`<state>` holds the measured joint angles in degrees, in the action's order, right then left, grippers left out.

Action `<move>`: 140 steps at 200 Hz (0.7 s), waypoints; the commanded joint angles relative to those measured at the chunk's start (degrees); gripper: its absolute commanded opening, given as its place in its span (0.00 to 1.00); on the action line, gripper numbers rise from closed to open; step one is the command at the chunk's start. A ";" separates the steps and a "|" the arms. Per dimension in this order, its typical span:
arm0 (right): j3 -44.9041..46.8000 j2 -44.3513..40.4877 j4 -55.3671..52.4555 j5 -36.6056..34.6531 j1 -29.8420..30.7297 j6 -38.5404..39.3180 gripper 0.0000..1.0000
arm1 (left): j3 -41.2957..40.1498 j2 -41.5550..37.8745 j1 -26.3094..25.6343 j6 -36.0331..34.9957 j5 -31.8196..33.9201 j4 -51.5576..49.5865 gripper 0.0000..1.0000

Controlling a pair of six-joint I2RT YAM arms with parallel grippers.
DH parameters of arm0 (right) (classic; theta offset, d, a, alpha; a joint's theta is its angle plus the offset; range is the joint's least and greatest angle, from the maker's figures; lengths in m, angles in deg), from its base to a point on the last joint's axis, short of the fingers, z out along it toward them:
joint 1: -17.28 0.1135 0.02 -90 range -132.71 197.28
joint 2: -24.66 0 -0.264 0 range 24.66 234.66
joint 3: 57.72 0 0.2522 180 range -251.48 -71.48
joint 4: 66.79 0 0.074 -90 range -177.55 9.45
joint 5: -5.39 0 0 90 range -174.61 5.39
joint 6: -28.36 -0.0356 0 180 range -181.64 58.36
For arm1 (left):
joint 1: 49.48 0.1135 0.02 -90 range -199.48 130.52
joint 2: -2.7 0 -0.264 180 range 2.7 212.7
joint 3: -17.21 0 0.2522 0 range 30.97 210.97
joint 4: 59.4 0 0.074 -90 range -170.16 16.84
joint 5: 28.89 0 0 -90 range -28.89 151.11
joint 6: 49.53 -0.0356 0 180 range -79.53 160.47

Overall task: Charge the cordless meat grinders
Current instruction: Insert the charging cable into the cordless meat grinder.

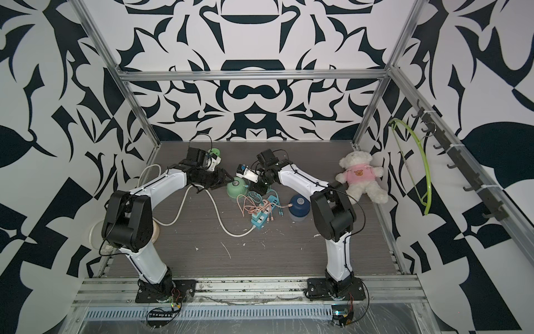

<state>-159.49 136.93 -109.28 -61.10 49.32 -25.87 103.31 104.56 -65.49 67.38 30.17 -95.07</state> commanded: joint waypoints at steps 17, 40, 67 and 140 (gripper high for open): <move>-0.16 -1.74 3.23 -0.37 0.38 0.01 0.00 | 1.62 0.96 0.10 -1.30 -1.67 -1.20 0.52; 0.71 -2.45 4.12 -0.13 0.35 0.16 0.00 | 1.71 0.92 0.10 -1.43 -1.89 -1.12 0.52; -0.12 -1.77 2.17 -0.47 0.38 1.27 0.00 | 1.85 1.14 0.15 -1.52 -2.11 -1.12 0.52; -3.44 0.32 -1.67 2.77 0.84 2.60 0.00 | 2.46 1.67 0.10 -2.05 -2.81 -1.56 0.52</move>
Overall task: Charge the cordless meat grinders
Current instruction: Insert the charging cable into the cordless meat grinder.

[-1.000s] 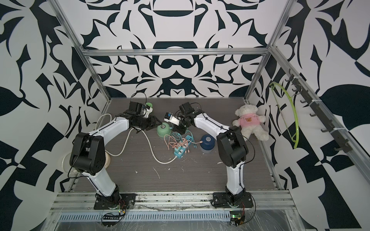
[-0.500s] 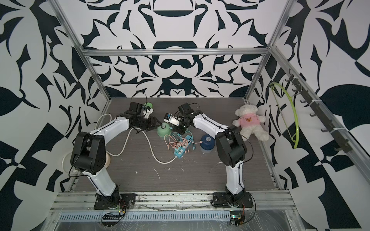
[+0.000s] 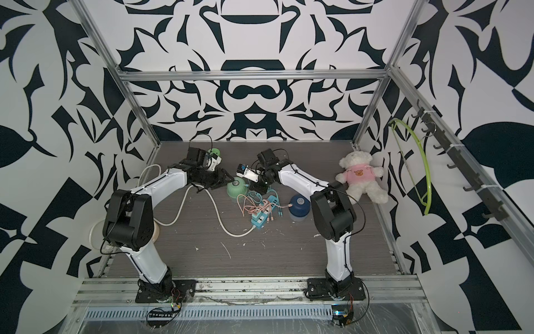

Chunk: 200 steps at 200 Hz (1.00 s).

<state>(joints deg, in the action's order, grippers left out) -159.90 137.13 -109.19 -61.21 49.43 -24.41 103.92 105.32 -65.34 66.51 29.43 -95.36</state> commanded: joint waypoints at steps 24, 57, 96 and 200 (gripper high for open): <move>-4.14 0.63 -2.81 4.20 0.81 1.00 0.00 | 1.87 1.06 -0.05 -1.26 -2.06 -1.36 0.52; -6.14 2.03 -2.58 4.36 0.75 0.09 0.00 | 2.11 1.52 -0.20 -1.95 -2.66 -1.96 0.51; -8.18 3.44 -0.94 4.81 0.77 -2.33 0.00 | 3.58 2.48 -1.80 -4.34 -3.30 -4.72 0.49; -15.61 5.69 -9.19 5.17 2.39 2.15 0.00 | 5.88 3.54 -4.75 -7.97 -5.06 -5.58 0.49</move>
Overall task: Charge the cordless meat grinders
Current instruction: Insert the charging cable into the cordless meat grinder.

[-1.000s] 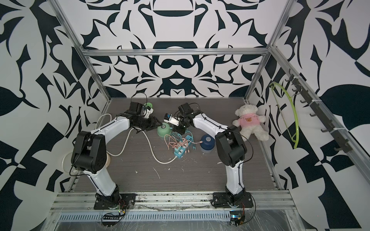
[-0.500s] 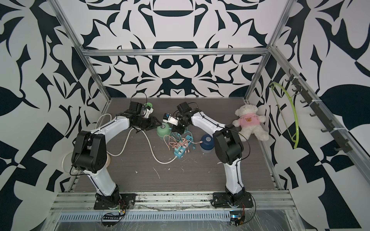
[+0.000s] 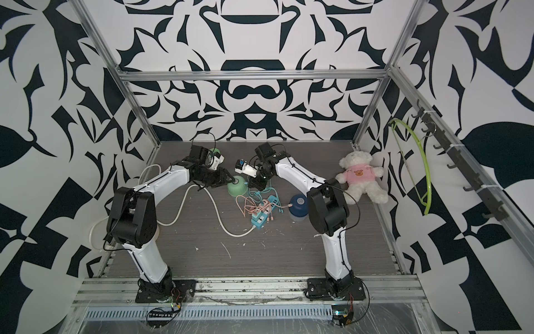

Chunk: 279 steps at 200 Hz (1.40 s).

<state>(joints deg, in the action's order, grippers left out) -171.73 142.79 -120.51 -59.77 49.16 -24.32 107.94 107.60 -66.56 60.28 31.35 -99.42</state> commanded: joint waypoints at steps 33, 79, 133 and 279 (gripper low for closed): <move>-4.53 0.75 2.57 3.29 3.01 1.05 0.00 | 2.46 1.40 -4.53 -2.92 -8.15 -1.93 0.48; -4.65 0.09 6.78 5.64 3.16 -3.58 0.00 | 3.17 1.66 -5.76 -4.56 -8.56 -2.96 0.48; -4.29 -0.08 9.65 7.15 3.81 -4.93 0.00 | 4.94 2.67 -7.68 -6.89 -8.03 -5.11 0.47; 11.25 -9.16 18.35 -1.87 2.53 -6.93 0.44 | 4.45 -1.38 -4.72 -5.44 5.99 0.21 0.61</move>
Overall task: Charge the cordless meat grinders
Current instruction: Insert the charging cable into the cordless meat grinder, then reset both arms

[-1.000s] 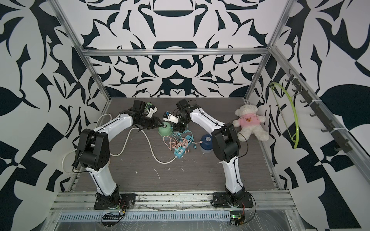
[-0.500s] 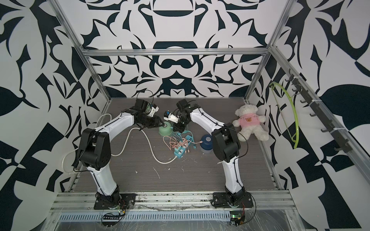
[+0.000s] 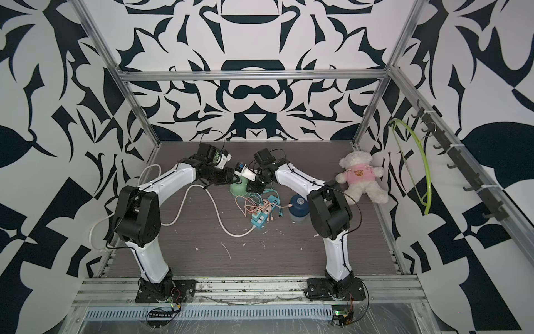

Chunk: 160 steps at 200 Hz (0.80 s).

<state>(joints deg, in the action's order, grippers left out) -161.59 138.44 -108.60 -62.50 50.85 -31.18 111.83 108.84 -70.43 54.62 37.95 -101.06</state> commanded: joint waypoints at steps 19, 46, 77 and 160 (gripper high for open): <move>3.02 -7.23 5.82 0.03 0.36 -0.22 0.57 | -0.70 -4.17 -0.52 1.35 0.77 3.96 0.66; 6.85 -12.64 6.16 -0.40 -1.99 -2.50 0.66 | -2.98 -7.90 0.83 4.60 5.76 8.32 0.73; 15.38 -21.91 13.33 0.37 -7.62 -10.72 0.67 | -9.28 -14.92 3.03 8.52 21.20 16.42 0.91; 55.68 -42.68 44.87 -28.56 -31.59 -33.24 0.66 | -27.87 -24.94 11.54 -2.43 52.14 29.25 0.94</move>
<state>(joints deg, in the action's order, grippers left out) -112.63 97.52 -74.04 -83.66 21.82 -59.12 88.22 85.63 -59.32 60.67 80.71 -77.04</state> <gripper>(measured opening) 0.663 0.942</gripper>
